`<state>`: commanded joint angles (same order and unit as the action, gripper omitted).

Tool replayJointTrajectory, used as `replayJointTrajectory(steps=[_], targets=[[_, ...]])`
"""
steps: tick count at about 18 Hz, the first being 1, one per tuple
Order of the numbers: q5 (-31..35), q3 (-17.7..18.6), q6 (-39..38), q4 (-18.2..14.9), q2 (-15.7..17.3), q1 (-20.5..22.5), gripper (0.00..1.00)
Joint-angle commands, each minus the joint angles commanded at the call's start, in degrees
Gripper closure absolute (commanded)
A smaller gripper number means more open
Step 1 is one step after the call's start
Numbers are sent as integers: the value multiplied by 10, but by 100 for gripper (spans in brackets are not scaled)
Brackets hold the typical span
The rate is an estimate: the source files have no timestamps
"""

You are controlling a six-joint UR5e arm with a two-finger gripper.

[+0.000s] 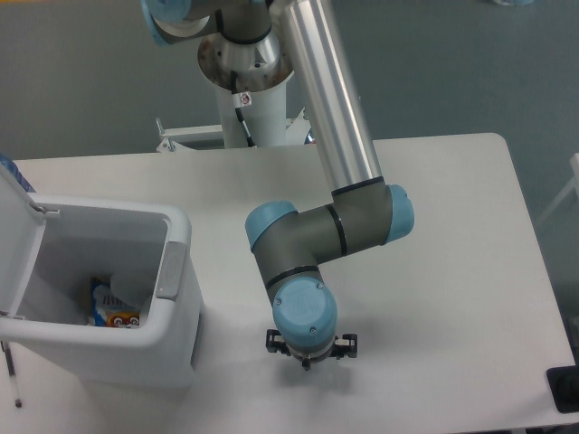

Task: Place the trash in the trash can
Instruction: 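Reposition the gripper along the bottle toward its cap end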

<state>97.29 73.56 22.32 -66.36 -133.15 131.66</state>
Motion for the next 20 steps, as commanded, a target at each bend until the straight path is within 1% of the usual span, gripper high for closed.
replayJointTrajectory(steps=[2, 5, 8, 12, 13, 18, 20], targets=[[-1, 0, 0, 0, 0, -1, 21], [-1, 0, -1, 0, 0, -5, 34], [-3, 0, -8, 0, 1, -5, 41], [-5, 1, -10, 0, 5, -6, 42], [-7, 1, -10, 0, 9, -8, 45], [-10, 0, -7, -1, 31, -9, 47], [-25, -3, -4, 0, 50, -8, 49]])
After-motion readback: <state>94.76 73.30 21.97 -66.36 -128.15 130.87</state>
